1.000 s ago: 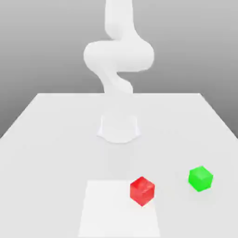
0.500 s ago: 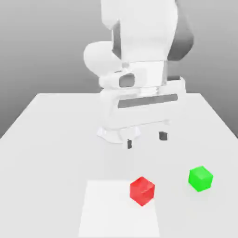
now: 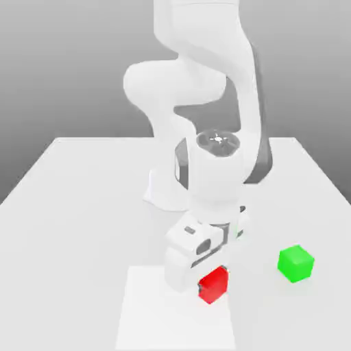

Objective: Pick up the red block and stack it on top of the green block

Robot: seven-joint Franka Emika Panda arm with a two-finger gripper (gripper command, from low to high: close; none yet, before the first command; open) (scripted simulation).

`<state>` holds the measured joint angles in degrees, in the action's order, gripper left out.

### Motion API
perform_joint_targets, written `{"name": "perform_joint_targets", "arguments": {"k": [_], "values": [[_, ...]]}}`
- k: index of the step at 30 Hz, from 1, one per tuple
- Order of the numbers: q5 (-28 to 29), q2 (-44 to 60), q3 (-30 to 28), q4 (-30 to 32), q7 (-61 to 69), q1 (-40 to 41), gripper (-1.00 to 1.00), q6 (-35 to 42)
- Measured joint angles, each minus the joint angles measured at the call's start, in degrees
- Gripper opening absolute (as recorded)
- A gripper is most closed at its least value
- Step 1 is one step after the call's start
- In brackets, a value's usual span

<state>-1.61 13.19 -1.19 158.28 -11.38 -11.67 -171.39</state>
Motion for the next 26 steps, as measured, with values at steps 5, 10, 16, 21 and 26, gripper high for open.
{"name": "perform_joint_targets", "arguments": {"k": [5, 10, 16, 21, 26], "values": [[0.53, -2.96, -0.19, 0.44, -0.36, -0.08, -1.0, 2.51], [1.42, -12.42, 0.5, 1.59, -0.8, -0.53, -1.0, 10.81], [-0.1, -17.02, 10.08, -0.72, 3.15, -15.72, -1.0, 17.68], [3.0, -10.7, 10.96, -1.76, 1.75, -18.51, -1.0, 12.49], [5.89, -5.55, 9.93, -2.02, -0.3, -18.75, 1.0, 7.69]]}}
